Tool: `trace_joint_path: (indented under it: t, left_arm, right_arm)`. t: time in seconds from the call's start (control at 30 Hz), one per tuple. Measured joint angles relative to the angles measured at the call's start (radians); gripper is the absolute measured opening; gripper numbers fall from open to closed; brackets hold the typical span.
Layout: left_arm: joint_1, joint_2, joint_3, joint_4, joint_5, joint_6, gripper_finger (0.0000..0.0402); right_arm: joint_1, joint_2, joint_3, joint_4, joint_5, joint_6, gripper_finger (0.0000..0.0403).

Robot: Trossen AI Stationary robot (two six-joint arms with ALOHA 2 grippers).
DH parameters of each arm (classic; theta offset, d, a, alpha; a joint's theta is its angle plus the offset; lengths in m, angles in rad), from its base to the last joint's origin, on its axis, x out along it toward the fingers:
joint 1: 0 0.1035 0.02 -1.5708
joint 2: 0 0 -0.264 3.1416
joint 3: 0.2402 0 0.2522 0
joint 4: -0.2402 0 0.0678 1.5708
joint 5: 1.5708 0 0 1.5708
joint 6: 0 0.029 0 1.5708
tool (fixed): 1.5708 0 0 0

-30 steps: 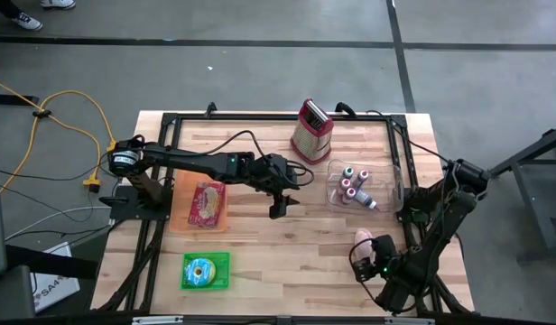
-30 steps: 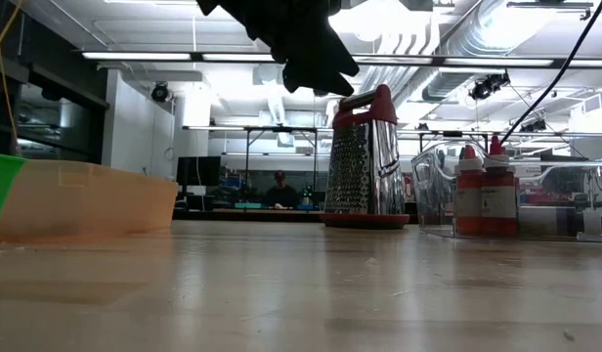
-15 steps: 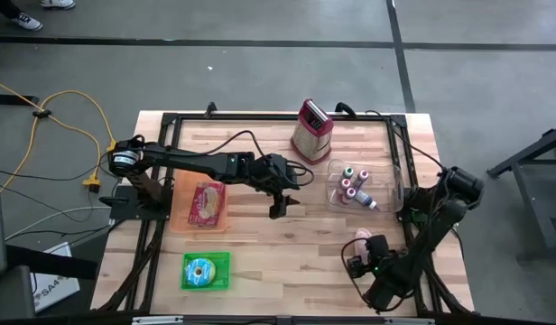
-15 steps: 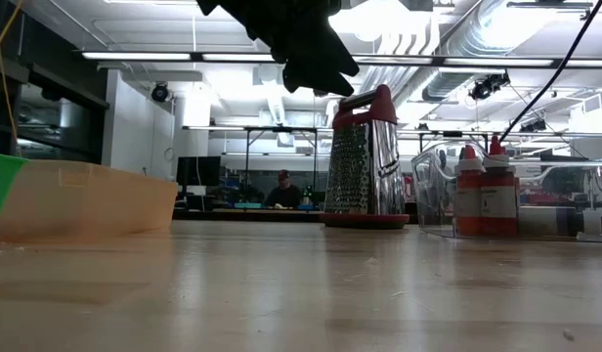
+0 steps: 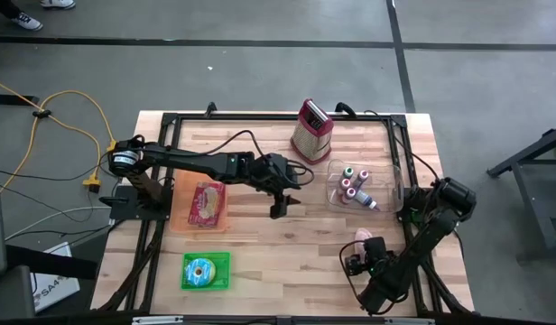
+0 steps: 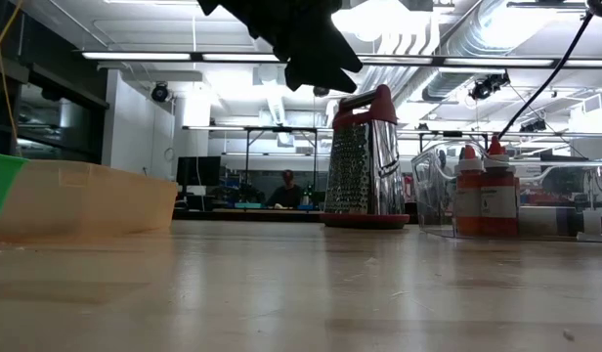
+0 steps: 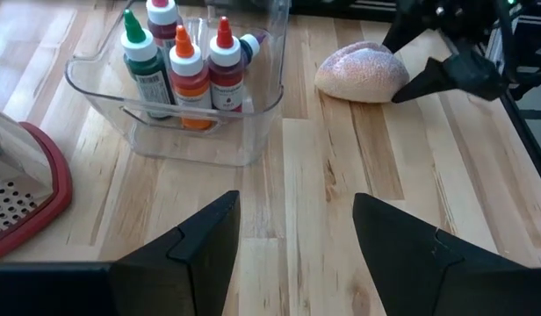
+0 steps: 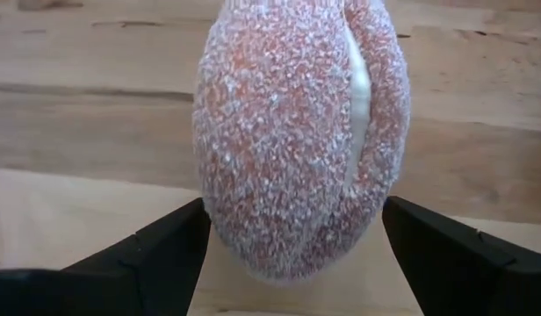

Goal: Pick & Place Food Item
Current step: Put the brown donut into the green basket

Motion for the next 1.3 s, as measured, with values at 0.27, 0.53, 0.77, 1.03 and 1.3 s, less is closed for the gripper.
trace_joint_path:
  t: [0.27, 0.53, 0.77, 1.03, 1.3]
  left_arm:
    - [0.000, 0.000, 0.000, 0.036, -0.004, 0.000, 0.0217]
    - [0.000, 0.000, 0.000, 0.079, -0.004, 0.000, 0.0217]
    - [0.000, 0.000, 0.000, 0.109, -0.004, 0.000, 0.0217]
    - [0.000, 0.000, 0.000, 0.141, -0.004, 0.000, 0.0217]
    - [0.000, 0.000, 0.000, 0.152, -0.004, 0.000, 0.0217]
  right_arm:
    - [-0.027, 0.004, 0.000, -0.032, 0.051, 0.005, 0.0325]
    - [-0.045, 0.004, 0.000, -0.038, 0.050, -0.001, 0.0304]
    - [-0.045, 0.004, 0.000, -0.038, 0.041, 0.000, 0.0246]
    - [-0.045, 0.003, 0.000, -0.037, 0.032, 0.001, 0.0232]
    - [-0.030, 0.003, 0.000, -0.035, 0.065, -0.011, 0.0231]
